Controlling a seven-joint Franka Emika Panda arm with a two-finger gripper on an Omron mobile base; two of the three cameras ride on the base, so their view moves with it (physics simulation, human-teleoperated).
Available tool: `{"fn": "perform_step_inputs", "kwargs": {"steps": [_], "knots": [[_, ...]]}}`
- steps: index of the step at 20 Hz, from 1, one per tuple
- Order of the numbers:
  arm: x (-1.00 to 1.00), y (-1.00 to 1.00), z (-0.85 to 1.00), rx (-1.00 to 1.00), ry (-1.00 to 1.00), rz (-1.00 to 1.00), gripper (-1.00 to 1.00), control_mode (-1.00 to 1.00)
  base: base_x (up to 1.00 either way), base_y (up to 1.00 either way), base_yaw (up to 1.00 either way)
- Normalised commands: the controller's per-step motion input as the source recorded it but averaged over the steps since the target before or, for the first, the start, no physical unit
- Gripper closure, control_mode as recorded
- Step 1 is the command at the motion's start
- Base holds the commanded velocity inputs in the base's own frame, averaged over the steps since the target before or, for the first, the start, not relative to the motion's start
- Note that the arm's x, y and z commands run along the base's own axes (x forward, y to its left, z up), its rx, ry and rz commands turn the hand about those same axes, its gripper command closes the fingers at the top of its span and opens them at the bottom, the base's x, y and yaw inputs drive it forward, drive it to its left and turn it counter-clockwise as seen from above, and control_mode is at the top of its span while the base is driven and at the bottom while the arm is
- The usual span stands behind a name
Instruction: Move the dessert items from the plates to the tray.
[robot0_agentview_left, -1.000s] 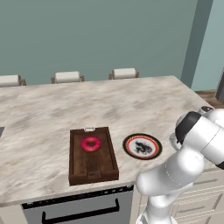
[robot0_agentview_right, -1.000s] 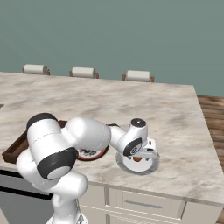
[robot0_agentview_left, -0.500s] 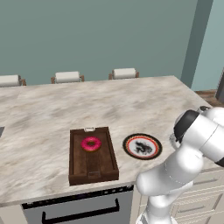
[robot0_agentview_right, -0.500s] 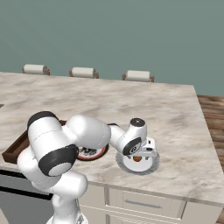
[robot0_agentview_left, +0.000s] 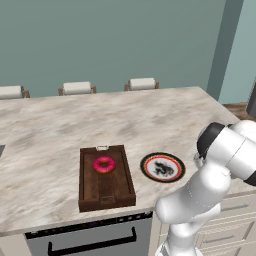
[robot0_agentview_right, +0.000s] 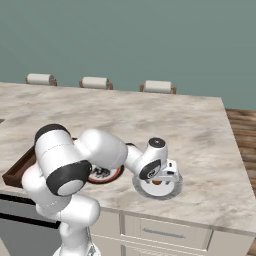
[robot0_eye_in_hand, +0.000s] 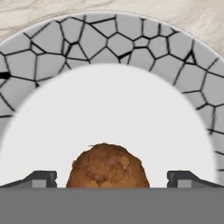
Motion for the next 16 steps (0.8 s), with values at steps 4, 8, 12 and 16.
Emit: {"fn": "perform_step_inputs", "kwargs": {"steps": [4, 8, 12, 16], "knots": [[0.00, 0.00, 0.00, 0.00, 0.00, 0.00, 1.00, -1.00, 0.00, 0.00, 0.00], [0.00, 0.00, 0.00, 0.00, 0.00, 0.00, 1.00, -1.00, 0.00, 0.00, 0.00], [0.00, 0.00, 0.00, 0.00, 0.00, 0.00, 1.00, -1.00, 0.00, 0.00, 0.00], [0.00, 0.11, 0.30, 0.00, 0.00, 0.00, 1.00, -1.00, 0.00, 0.00, 0.00]]}}
